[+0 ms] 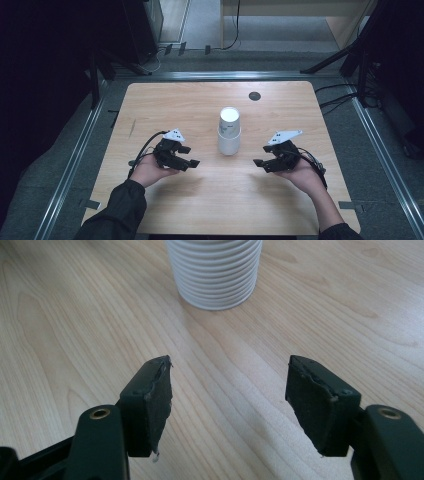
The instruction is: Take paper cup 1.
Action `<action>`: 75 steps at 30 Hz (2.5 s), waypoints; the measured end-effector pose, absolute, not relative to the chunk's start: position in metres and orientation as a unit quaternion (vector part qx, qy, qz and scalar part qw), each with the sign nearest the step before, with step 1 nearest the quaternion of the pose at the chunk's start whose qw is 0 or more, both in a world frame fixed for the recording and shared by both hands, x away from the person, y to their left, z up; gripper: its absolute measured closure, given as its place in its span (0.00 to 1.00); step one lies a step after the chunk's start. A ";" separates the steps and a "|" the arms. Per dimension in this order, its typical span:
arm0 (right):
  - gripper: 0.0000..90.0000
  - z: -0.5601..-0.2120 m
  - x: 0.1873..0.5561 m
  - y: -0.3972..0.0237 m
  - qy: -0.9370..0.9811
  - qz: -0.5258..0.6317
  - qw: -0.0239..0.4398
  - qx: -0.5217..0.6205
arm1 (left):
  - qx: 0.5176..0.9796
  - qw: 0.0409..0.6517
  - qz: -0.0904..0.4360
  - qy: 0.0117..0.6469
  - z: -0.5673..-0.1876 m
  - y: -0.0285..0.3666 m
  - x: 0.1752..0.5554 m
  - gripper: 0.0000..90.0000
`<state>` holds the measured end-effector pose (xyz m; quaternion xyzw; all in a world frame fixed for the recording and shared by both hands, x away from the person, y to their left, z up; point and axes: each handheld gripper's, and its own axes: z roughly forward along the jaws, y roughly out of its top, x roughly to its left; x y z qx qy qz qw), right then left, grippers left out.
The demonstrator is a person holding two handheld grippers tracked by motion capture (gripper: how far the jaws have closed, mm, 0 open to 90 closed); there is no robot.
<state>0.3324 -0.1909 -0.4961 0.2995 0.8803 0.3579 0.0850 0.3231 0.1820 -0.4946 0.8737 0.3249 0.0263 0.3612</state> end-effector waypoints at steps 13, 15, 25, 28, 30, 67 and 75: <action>0.37 -0.485 0.334 -0.189 0.881 0.369 0.078 0.286 | 0.874 0.369 0.012 0.316 -0.495 0.180 0.322 0.35; 0.36 -0.481 0.334 -0.185 0.883 0.366 0.085 0.281 | 0.872 0.373 0.011 0.316 -0.494 0.181 0.322 0.35; 0.36 -0.451 0.342 -0.175 0.904 0.346 0.051 0.245 | 0.871 0.374 0.011 0.317 -0.493 0.183 0.322 0.35; 0.33 -0.441 0.346 -0.171 0.904 0.346 0.056 0.245 | 0.867 0.379 0.008 0.323 -0.493 0.183 0.324 0.35; 0.33 -0.434 0.349 -0.167 0.904 0.352 0.051 0.237 | 0.863 0.384 0.006 0.329 -0.493 0.183 0.326 0.35; 0.25 -0.390 0.416 -0.101 0.936 0.322 0.022 0.141 | 0.872 0.380 -0.022 0.307 -0.491 0.189 0.325 0.35; 0.25 -0.387 0.419 -0.088 0.938 0.320 0.025 0.133 | 0.874 0.380 -0.022 0.303 -0.490 0.189 0.324 0.34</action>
